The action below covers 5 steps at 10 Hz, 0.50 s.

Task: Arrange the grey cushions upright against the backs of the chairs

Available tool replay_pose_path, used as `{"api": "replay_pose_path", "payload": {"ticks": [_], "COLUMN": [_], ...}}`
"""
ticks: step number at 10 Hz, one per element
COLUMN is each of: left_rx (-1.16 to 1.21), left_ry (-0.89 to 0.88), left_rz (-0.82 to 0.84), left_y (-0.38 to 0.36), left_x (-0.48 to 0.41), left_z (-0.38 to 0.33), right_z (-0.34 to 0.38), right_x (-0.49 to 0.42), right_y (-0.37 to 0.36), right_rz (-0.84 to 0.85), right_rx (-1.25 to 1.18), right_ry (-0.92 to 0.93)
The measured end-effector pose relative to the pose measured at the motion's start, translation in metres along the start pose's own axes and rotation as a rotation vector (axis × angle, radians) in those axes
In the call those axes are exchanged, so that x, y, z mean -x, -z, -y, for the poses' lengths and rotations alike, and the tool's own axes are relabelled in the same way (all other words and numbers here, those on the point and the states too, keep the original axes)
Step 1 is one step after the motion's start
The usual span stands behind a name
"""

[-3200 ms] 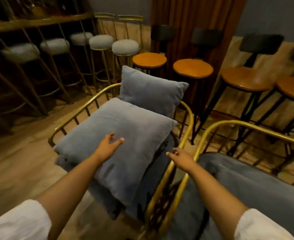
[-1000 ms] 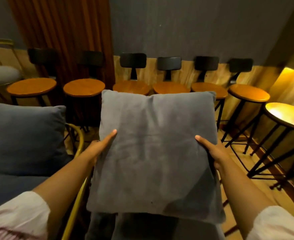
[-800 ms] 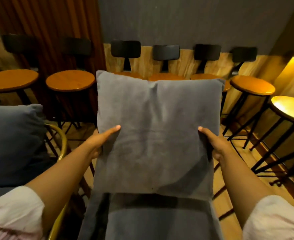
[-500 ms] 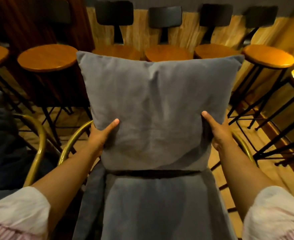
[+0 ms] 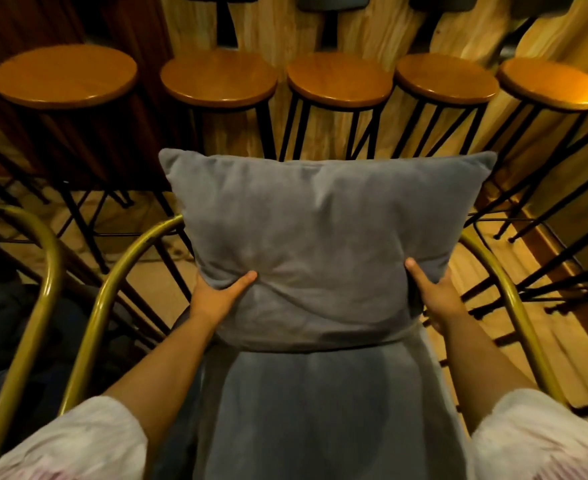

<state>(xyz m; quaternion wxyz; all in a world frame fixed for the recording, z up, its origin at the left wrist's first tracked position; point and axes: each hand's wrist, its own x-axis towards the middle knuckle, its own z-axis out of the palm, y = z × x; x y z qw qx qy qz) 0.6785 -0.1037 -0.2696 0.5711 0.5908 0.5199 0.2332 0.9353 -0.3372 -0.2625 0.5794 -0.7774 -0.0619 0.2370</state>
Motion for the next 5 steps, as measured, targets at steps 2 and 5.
{"api": "replay_pose_path", "payload": {"ticks": [2, 5], "left_rx": [-0.054, -0.176], "left_ry": [-0.011, -0.144], "left_rz": [0.036, 0.241], "left_y": [0.004, 0.049], "left_x": [0.018, 0.111], "left_z": [-0.013, -0.059], "right_z": [-0.007, 0.047], "right_x": [0.029, 0.139], "right_y": [-0.005, -0.021], "right_rz": [-0.079, 0.171], "right_rx": [0.007, 0.108], "right_ry": [0.033, 0.081]}}
